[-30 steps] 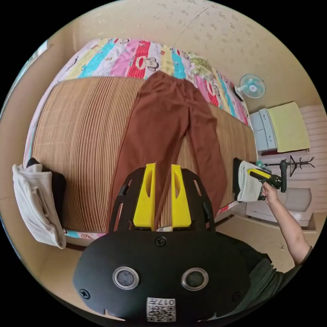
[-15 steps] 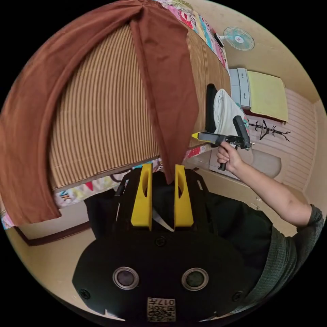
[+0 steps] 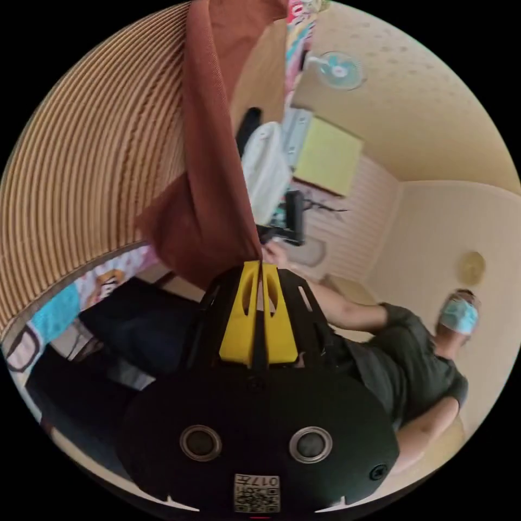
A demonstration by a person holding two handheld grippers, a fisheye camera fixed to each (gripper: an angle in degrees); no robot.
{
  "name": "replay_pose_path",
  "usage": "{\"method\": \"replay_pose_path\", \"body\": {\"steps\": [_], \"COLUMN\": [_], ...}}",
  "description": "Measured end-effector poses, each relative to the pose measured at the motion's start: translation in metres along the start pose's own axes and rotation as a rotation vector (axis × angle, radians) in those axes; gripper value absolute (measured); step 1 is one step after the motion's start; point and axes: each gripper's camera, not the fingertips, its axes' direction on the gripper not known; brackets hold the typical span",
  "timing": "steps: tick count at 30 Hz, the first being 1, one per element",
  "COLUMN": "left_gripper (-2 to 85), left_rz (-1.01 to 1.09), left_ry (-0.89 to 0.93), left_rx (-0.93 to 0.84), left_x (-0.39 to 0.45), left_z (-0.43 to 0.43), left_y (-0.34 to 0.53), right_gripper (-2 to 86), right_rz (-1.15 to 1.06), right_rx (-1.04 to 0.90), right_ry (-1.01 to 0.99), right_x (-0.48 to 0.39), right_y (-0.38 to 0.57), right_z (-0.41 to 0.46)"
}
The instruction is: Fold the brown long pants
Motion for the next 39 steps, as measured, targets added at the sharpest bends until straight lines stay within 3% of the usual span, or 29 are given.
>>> {"method": "replay_pose_path", "body": {"steps": [2,5,7,9,16,18,22,25,29,34,39], "left_gripper": [-1.0,-1.0,-1.0,-1.0,-1.0,-1.0,-0.9,-0.9,-0.9,-0.8,0.8], "left_rz": [0.061,-0.178,-0.514,-0.595,-0.437,-0.412,-0.32,-0.264,-0.209,-0.175,-0.086], "left_ry": [0.054,-0.477,-0.923,-1.033,-0.955,-0.951,-1.04,-1.066,-1.095,-1.116,-1.153], "left_rx": [0.058,0.001,-0.007,-0.037,0.06,0.037,-0.02,-0.07,-0.104,-0.242,-0.196], "left_x": [0.022,0.021,0.0,-0.01,-0.006,-0.005,0.005,0.007,0.006,-0.017,-0.006], "left_z": [-0.024,-0.054,-0.075,-0.076,-0.042,-0.032,-0.009,0.006,0.025,0.06,0.093], "left_y": [0.01,0.028,0.048,0.06,0.08,0.077,0.061,0.043,0.026,0.012,0.014], "right_gripper": [6.3,6.3,6.7,7.5,9.5,8.5,7.7,6.4,7.6,4.4,2.1], "right_rz": [0.003,0.042,0.063,0.078,-0.055,-0.099,-0.178,-0.241,-0.3,-0.172,-0.375], "right_rx": [0.092,0.13,0.12,0.095,-0.083,-0.093,-0.117,-0.245,-0.343,-0.304,-0.285], "right_ry": [-0.106,-0.112,-0.119,-0.127,0.01,0.124,0.12,0.022,0.132,0.074,-0.159], "right_x": [0.021,0.046,0.059,0.067,0.061,0.057,0.06,0.07,0.073,0.097,0.08], "right_y": [0.009,0.017,0.019,0.02,0.019,0.022,0.034,0.042,0.066,0.08,0.109], "right_z": [-0.031,-0.049,-0.049,-0.044,-0.005,-0.003,-0.011,-0.001,0.028,0.035,0.007]}}
